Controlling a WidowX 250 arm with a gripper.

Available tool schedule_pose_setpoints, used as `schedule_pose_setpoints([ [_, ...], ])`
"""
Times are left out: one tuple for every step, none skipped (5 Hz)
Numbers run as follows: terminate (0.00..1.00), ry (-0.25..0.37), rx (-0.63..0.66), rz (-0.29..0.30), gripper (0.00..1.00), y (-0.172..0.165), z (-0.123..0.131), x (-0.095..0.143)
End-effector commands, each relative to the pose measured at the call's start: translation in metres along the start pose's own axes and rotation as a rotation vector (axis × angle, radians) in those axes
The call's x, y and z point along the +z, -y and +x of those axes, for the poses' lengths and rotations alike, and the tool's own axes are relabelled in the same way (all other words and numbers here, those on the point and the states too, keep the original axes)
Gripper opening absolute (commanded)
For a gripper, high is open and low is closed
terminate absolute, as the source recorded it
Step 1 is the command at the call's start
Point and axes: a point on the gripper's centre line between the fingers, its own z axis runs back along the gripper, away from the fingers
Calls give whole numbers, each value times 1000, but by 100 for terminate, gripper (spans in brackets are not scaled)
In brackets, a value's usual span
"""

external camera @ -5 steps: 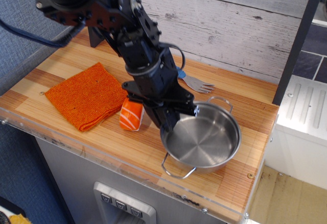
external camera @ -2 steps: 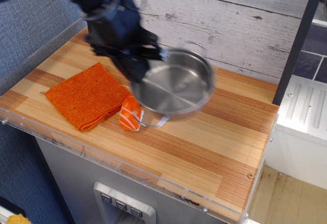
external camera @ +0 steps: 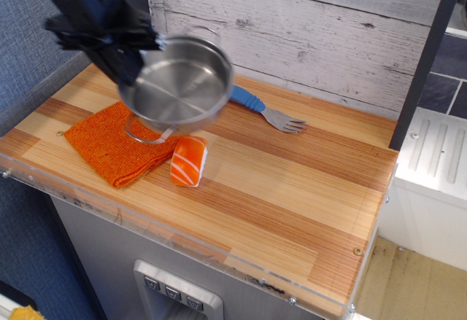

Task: Put the silver pan on the orange rag.

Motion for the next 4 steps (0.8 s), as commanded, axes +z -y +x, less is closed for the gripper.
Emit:
schedule_pose_setpoints([
  [0,4,92,77,0,-49,9,-1],
  [0,-58,111,95,0,-63,0,-18],
  [0,-91,124,98,0,-70,-7,-28],
  [0,-124,149,100,0,-80,-15,-40],
])
